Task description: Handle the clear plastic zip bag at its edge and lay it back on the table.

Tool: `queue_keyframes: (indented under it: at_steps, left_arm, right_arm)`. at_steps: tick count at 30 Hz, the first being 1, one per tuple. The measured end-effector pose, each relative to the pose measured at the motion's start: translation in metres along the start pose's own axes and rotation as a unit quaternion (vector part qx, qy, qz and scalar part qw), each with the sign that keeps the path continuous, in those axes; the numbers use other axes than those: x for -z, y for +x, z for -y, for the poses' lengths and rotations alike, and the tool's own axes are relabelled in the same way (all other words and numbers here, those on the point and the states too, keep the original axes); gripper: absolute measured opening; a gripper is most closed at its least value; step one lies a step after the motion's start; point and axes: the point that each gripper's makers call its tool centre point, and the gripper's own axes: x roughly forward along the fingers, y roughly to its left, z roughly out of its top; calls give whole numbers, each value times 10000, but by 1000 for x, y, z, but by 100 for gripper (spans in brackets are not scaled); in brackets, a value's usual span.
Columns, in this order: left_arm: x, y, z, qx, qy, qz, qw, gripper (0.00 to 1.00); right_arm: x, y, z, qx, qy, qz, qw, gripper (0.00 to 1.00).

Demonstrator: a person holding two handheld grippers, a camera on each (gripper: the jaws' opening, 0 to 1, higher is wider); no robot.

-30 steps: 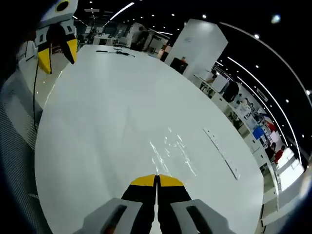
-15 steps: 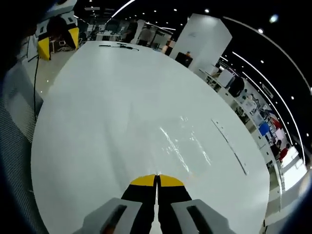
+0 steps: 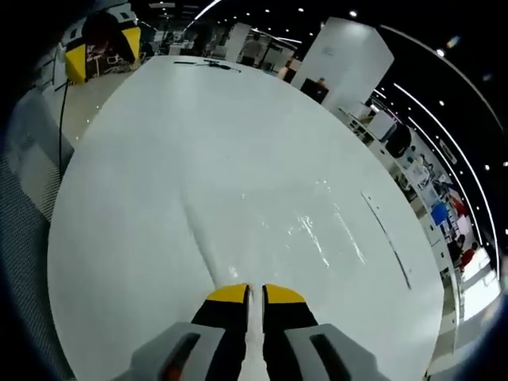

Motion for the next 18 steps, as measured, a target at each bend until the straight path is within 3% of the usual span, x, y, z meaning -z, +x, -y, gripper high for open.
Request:
queue_keyframes:
  at_steps: [5,18]
  left_arm:
    - [1,-1,-2,-28,3,12,10000,26]
    - [1,5,-6,14,-77,65,9999,31]
  right_arm:
    - [-6,-4,1,-9,585,259,9980,9]
    - [-14,-32,-1,114,1437,779,9865,25]
